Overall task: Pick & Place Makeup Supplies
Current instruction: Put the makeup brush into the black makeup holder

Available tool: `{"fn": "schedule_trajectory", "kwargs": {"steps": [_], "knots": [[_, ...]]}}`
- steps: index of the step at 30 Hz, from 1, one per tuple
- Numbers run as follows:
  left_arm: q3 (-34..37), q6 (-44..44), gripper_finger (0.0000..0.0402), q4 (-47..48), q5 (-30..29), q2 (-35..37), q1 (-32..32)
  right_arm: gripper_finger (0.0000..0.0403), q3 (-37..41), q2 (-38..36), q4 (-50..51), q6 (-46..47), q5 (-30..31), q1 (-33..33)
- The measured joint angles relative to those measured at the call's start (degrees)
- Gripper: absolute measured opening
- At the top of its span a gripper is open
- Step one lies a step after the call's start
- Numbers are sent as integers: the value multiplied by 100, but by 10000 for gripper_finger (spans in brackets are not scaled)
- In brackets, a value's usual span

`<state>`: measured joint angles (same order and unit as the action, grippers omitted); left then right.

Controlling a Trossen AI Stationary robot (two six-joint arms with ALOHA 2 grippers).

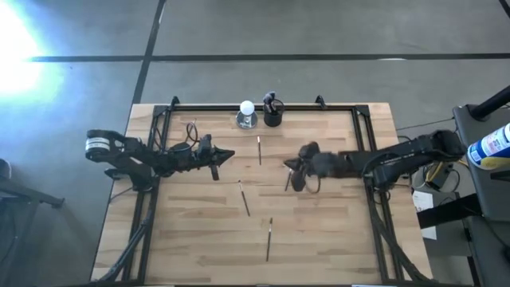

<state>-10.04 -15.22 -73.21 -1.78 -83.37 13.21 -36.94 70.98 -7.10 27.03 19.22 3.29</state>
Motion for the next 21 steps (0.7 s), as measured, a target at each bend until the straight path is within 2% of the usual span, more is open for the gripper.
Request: {"fn": "schedule_trajectory", "kwargs": {"steps": [4, 7, 9, 14, 17, 21], "knots": [[-7, -13, 0, -40, 2, 0, 0, 8, 327, 70, -1621, -1464, -1716, -851], [-7, -84, 0, -70, 7, 0, 0, 8, 461, 167, -2396, -1988, -2520, -1520], [-13, -131, 0, -85, 9, 0, 0, 8, 476, 225, -2714, -2225, -2701, -1949], [-27, -142, 0, -191, 13, 0, 0, 8, 452, 520, -3738, -2507, -2702, -2934], [-51, -144, 0, -199, -2, 1, -2, 8, 319, 904, -4640, -2584, -2723, -3398], [-115, -144, 0, -227, -33, 0, -2, 8, -151, 1613, -5021, -2588, -3130, -3902]]}}
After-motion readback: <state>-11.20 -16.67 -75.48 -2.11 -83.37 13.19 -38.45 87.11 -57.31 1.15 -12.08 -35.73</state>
